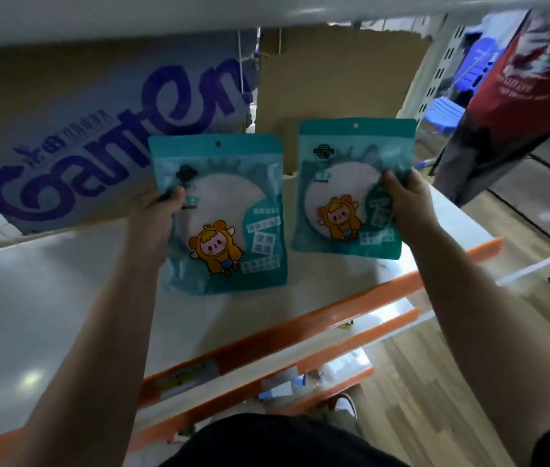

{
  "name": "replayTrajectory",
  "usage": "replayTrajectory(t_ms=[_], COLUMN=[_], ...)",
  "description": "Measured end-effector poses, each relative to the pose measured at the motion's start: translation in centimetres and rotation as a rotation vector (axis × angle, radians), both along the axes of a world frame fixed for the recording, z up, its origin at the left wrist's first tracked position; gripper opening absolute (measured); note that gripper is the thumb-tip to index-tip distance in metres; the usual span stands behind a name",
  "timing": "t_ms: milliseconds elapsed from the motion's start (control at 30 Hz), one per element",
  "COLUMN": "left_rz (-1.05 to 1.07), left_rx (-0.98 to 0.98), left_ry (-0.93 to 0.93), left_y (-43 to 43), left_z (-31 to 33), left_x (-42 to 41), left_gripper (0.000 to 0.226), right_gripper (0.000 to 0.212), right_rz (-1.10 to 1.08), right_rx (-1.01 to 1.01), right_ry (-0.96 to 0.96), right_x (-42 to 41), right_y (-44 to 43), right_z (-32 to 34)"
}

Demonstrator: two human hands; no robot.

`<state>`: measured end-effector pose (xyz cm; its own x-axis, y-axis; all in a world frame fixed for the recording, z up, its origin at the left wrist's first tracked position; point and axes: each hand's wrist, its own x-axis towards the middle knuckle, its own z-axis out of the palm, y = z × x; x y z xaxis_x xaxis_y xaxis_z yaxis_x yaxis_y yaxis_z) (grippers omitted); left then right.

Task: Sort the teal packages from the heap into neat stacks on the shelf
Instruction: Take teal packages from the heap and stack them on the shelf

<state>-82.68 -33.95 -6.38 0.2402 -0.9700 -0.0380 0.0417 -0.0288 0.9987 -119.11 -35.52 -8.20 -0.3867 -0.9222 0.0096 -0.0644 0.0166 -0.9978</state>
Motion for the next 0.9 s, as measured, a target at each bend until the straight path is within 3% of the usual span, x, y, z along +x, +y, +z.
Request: replayTrajectory(t_ms=[133, 233, 300, 567, 767, 900], left_rz=[0.155, 0.217, 0.265, 0.381, 0.414, 0.418], left_rx=[0.01, -0.003, 0.036, 0.083, 0.081, 0.076], left_ry=[0.067, 0.055, 0.044, 0.029, 0.048, 0.053], left_y=[-0.2, 0.2, 0.5, 1.9, 3.3, 3.7], left_z=[-0.6, -1.3, -1.6, -3.0, -2.9, -2.6], left_x=[-4.4, -7.0, -8.4, -11.7, -11.3, -10.7], left_gripper=[0.023, 0.017, 0.007, 0.011, 0.011, 0.012], right_gripper=[0.021, 0.006, 0.009, 0.022, 0.037, 0.041], right_rz=[0.12, 0.192, 0.227, 0.365, 0.311, 0.316], right_rx=[0.044, 0.097, 0.157, 0.357, 0.235, 0.208], right_ry=[0.015, 0.121, 0.19, 0.483, 0.641, 0.639], right_x=[-3.9, -6.4, -7.5, -9.2, -7.8, -7.2], right_y=[-4.5, -7.7, -9.0, -11.2, -10.9, -10.5], right_z=[-0.8, -1.6, -2.0, -3.8, -3.8, -3.8])
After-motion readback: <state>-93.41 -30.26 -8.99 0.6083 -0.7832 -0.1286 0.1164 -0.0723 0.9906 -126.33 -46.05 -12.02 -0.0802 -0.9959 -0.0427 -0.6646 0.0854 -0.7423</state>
